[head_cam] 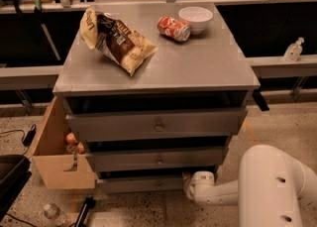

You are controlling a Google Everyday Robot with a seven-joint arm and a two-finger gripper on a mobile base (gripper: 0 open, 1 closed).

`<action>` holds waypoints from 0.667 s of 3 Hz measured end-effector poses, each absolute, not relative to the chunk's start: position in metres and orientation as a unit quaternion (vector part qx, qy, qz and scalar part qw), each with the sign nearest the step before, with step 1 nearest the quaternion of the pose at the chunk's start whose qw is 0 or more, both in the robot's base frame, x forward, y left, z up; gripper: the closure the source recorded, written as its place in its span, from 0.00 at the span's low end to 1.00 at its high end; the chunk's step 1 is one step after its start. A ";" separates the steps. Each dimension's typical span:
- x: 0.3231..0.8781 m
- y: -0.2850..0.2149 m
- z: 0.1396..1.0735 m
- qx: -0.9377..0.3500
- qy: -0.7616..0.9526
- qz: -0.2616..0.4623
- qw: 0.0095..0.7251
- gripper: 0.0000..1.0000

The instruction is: Open bottom drawer

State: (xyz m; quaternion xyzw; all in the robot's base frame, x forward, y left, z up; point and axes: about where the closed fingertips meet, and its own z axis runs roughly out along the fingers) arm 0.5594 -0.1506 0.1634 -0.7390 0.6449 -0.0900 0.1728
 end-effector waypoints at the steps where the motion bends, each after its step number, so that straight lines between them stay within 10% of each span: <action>1: 0.559 -0.151 0.163 -0.739 0.645 -0.090 0.173 1.00; 2: 0.557 -0.150 0.162 -0.739 0.646 -0.088 0.169 1.00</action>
Offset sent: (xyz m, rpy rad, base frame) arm 0.0000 0.0000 0.0000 0.0000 0.0000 0.0000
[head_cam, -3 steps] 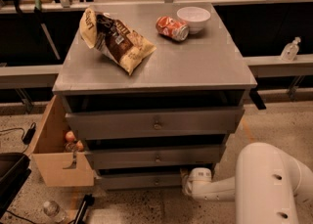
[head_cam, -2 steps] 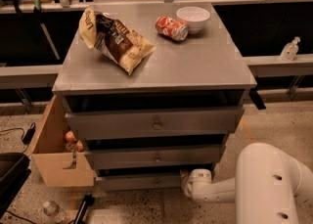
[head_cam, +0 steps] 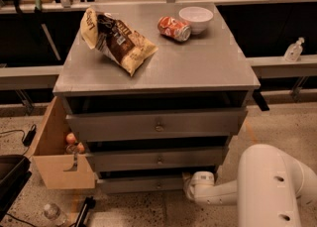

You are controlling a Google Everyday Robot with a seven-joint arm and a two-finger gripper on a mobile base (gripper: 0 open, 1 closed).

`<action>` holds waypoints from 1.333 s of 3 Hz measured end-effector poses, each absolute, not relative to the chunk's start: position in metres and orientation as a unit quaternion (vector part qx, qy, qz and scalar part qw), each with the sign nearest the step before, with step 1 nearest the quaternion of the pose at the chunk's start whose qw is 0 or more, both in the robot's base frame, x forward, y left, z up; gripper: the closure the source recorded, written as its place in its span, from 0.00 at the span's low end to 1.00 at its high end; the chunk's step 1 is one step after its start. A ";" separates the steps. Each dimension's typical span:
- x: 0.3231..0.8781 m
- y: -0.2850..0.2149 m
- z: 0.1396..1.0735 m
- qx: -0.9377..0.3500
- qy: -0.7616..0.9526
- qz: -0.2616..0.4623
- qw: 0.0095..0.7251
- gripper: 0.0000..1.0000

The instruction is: Open bottom drawer

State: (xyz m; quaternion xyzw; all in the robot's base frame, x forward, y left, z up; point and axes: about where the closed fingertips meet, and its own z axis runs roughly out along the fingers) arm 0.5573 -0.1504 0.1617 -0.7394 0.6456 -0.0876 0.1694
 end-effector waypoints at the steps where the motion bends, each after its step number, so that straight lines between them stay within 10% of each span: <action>1: 0.557 -0.150 0.162 -0.739 0.646 -0.088 0.169 1.00; 4: 0.557 -0.150 0.162 -0.739 0.646 -0.087 0.169 1.00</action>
Offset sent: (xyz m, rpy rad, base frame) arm -0.1685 -0.0211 -0.0291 0.0089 0.3249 -0.0626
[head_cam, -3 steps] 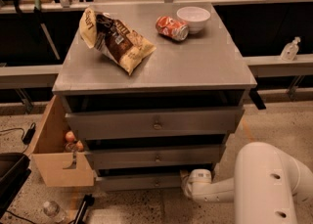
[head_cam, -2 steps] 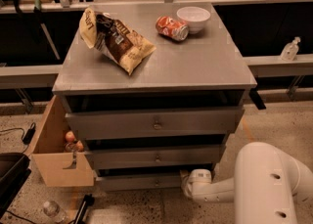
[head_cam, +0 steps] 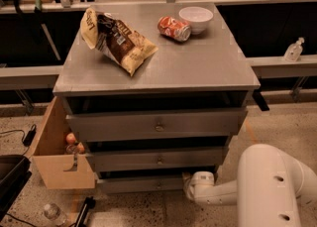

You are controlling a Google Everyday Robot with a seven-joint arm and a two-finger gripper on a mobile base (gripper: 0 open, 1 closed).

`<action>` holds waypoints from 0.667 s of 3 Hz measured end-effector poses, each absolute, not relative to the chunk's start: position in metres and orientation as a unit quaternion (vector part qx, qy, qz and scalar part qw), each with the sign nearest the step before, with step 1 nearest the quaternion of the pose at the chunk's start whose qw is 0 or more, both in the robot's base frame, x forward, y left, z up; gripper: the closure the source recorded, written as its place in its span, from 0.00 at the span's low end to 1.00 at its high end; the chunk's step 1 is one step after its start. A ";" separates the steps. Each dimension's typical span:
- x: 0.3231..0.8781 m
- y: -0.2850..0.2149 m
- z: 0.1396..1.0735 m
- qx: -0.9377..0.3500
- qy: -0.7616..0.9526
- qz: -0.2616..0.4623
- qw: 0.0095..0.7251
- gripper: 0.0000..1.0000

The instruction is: Open bottom drawer

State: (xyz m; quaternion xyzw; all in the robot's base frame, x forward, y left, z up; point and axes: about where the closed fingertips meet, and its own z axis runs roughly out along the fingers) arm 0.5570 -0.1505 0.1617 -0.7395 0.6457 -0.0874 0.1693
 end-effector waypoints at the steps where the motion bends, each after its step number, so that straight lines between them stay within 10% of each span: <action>1: 0.557 -0.150 0.162 -0.739 0.646 -0.087 0.169 0.75; 2: 0.557 -0.150 0.162 -0.739 0.646 -0.087 0.169 0.53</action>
Offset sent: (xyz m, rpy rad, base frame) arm 0.0000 0.0000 0.0000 0.0000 0.0001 0.0000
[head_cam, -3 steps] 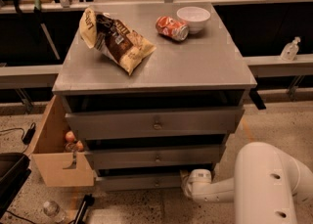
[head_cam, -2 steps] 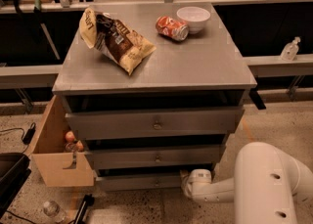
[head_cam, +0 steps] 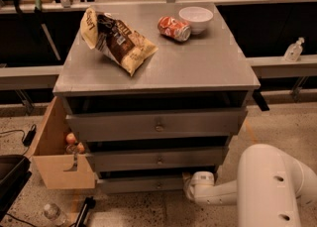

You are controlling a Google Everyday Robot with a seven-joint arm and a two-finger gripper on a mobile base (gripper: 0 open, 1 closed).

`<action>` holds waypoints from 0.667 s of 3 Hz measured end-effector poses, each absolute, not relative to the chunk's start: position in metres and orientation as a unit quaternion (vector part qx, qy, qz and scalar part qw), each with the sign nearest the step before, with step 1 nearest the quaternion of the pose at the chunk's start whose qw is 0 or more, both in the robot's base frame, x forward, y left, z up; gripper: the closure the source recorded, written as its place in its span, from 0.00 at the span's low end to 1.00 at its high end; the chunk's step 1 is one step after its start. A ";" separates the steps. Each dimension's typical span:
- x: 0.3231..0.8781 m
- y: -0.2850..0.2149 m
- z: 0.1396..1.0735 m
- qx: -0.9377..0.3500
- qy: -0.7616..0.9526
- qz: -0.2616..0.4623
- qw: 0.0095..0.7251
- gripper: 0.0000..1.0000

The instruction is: Open bottom drawer

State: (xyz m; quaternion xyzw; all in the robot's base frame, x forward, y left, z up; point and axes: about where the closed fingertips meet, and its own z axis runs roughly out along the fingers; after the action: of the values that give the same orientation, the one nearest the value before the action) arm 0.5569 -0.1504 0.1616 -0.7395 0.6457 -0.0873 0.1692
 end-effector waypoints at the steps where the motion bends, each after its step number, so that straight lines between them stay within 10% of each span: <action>1: 0.557 -0.150 0.162 -0.739 0.646 -0.087 0.169 0.30; 2: 0.557 -0.150 0.162 -0.739 0.646 -0.087 0.169 0.06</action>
Offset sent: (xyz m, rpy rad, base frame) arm 0.0000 0.0000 0.0000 0.0000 0.0000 0.0000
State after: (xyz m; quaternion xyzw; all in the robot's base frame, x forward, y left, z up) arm 0.5569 -0.1503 0.1615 -0.7395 0.6457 -0.0873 0.1692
